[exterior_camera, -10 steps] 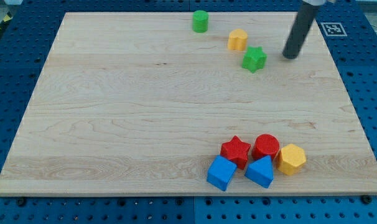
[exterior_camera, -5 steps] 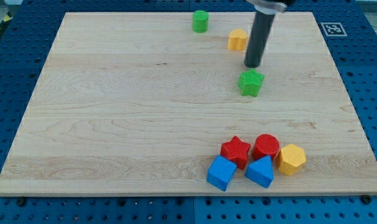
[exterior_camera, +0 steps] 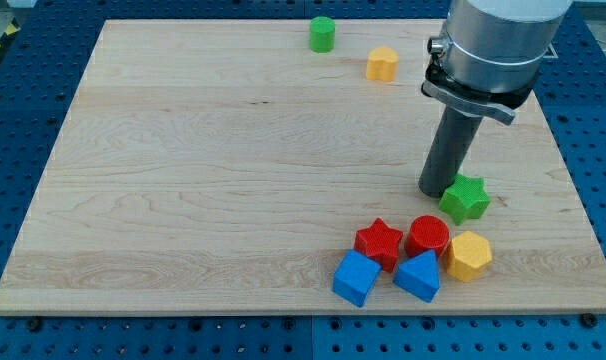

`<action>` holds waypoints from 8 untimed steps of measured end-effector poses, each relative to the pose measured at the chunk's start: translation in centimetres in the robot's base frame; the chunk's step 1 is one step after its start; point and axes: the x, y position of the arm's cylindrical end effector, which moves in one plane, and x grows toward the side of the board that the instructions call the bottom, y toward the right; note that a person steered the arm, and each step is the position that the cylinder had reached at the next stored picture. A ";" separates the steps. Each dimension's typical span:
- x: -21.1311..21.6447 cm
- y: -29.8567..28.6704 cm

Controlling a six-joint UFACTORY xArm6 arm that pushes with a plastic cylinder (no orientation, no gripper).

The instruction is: Move the green star above the yellow hexagon

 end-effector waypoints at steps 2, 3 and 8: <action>0.5 1.1; -2.5 2.6; 1.4 5.9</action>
